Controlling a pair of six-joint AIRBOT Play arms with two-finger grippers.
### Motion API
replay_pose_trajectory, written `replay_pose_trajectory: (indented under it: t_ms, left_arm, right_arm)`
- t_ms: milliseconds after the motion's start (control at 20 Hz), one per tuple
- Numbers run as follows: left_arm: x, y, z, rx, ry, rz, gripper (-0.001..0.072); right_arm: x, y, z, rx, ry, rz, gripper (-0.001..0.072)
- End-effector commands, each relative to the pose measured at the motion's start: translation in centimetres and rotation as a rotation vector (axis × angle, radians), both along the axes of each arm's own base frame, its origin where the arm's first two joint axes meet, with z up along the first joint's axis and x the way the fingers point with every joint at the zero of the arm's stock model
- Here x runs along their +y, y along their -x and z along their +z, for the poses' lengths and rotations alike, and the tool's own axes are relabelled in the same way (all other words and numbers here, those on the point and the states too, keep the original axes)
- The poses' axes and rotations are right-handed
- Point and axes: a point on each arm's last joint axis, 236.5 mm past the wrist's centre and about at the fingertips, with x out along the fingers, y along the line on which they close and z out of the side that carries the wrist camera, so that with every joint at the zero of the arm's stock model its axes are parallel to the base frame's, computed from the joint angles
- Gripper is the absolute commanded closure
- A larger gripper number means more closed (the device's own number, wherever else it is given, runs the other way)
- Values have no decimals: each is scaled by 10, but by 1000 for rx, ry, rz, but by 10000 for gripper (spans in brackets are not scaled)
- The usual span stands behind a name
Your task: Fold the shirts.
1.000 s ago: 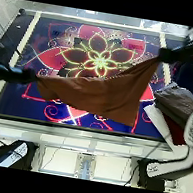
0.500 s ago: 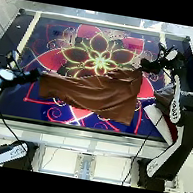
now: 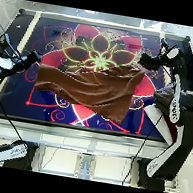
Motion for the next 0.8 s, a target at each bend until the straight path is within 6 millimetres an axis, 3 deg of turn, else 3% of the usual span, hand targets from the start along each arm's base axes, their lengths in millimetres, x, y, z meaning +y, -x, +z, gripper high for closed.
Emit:
replay_pose_trajectory:
  t_ms: [0,100,150,250,350,450,550,750]
  left_arm:
    - [34,1,31,-66,-18,70,-6]
    - [60,16,44,-69,-29,109,-1]
    - [70,28,37,-23,-35,103,3]
    - [74,56,0,135,-30,3,5]
    - [67,73,-38,256,4,-99,5]
    - [59,74,-63,316,6,-195,21]
    - [45,62,-76,362,25,-305,22]
    - [30,17,-85,385,57,-419,38]
  right_arm:
    - [-32,21,25,20,109,9,322]
    - [-79,54,57,55,233,9,322]
    - [-97,75,74,75,265,22,322]
    - [-126,119,104,101,282,7,322]
    - [-138,158,121,108,264,-20,323]
    - [-123,199,120,98,192,-7,323]
    - [-96,236,102,75,103,-26,322]
    - [-28,283,55,-50,-179,-184,323]
